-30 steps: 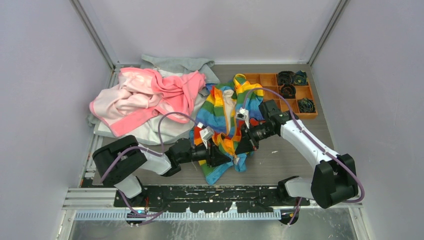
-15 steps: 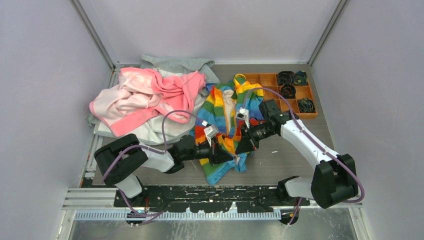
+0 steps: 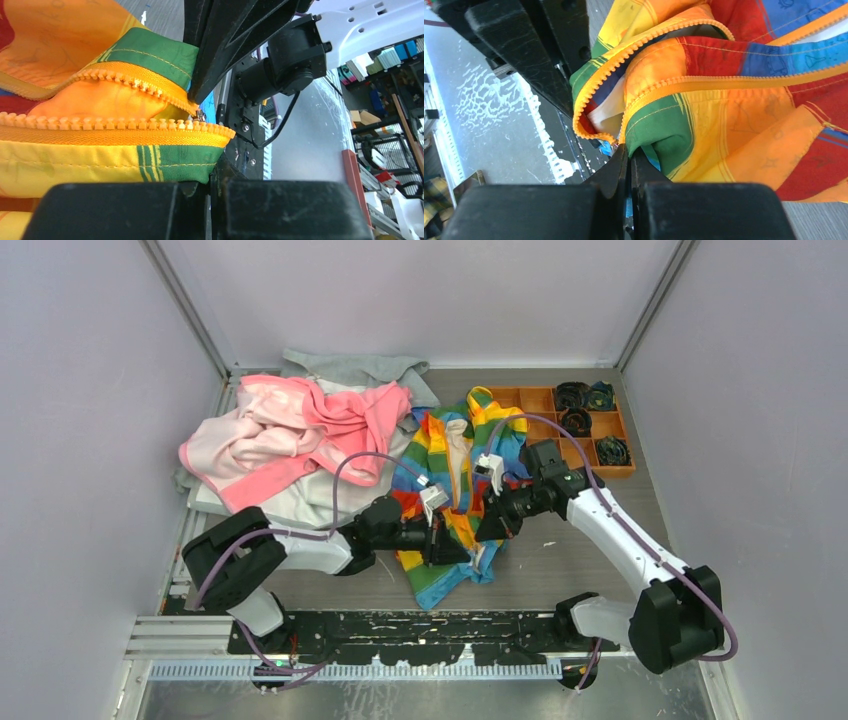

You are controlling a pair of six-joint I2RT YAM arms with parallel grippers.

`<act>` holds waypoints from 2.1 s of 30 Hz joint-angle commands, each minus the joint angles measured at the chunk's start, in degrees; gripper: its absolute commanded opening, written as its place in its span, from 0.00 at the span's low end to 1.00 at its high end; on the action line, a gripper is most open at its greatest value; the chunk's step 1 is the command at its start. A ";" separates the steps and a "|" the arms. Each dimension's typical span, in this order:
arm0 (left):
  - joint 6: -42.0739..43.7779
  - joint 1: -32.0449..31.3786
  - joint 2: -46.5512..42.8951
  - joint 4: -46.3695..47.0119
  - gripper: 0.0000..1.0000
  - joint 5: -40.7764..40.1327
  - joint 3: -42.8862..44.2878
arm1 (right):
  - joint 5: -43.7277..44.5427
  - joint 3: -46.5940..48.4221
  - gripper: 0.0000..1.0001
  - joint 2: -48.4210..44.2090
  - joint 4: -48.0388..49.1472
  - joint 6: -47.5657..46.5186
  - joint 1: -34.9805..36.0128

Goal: Zip up the jacket
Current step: Insert the zipper into the jacket.

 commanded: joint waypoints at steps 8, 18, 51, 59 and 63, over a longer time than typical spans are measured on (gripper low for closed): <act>-2.82 0.52 3.33 -2.64 0.00 7.80 3.79 | -11.04 1.07 0.01 -0.80 2.38 -3.66 1.78; -4.28 4.02 2.70 -6.26 0.00 6.26 3.45 | -11.60 -0.05 0.01 -2.35 4.12 -2.57 1.84; -6.79 2.06 9.16 -9.48 0.00 13.93 10.95 | 7.89 -2.87 0.01 -3.77 15.71 6.24 4.09; -8.52 4.05 8.75 -6.27 0.00 18.01 9.41 | 12.56 -3.61 0.01 -4.60 17.09 8.19 3.40; -5.12 5.70 7.14 -14.34 0.00 19.59 11.62 | 6.96 -3.26 0.01 -3.96 15.51 6.57 3.32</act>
